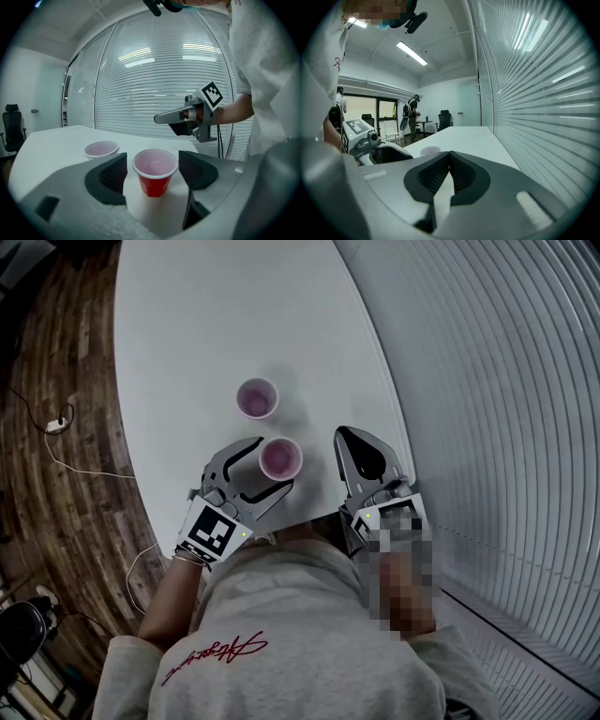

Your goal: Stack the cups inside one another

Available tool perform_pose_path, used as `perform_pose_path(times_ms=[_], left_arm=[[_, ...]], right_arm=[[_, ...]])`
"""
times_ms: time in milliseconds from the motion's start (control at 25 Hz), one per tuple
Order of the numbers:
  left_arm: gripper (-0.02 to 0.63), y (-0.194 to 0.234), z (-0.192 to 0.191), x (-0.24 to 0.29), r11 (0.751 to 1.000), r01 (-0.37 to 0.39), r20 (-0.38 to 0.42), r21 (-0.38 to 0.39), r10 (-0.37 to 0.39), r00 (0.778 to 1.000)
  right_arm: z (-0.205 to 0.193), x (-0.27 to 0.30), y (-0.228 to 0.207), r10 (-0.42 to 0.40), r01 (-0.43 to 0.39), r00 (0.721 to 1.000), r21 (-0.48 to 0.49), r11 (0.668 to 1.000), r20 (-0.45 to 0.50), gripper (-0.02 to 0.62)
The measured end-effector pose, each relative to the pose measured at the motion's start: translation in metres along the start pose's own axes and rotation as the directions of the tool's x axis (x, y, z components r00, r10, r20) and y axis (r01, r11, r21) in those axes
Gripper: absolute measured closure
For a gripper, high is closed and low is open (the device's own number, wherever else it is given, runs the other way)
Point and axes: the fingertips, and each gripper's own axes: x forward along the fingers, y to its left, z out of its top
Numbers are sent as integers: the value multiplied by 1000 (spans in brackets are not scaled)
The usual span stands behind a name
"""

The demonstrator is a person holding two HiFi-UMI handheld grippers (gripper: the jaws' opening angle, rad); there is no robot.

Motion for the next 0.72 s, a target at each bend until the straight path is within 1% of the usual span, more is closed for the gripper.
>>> perform_pose_path(times_ms=[280, 360, 440, 720], left_arm=[[272, -1, -4, 4, 1000, 14, -18, 7, -14, 1000], [273, 1, -7, 7, 1000, 6, -25, 12, -6, 1000], [290, 2, -9, 9, 1000, -5, -29, 17, 5, 1000], [290, 5, -8, 7, 999, -34, -27, 20, 34, 999]], right_arm=[[4, 1, -5, -3, 3, 1000, -9, 1000, -4, 598], [3, 1, -8, -3, 3, 1000, -10, 1000, -3, 598], [1, 1, -11, -2, 2, 1000, -9, 1000, -3, 598], [3, 2, -11, 7, -7, 1000, -6, 1000, 5, 598]])
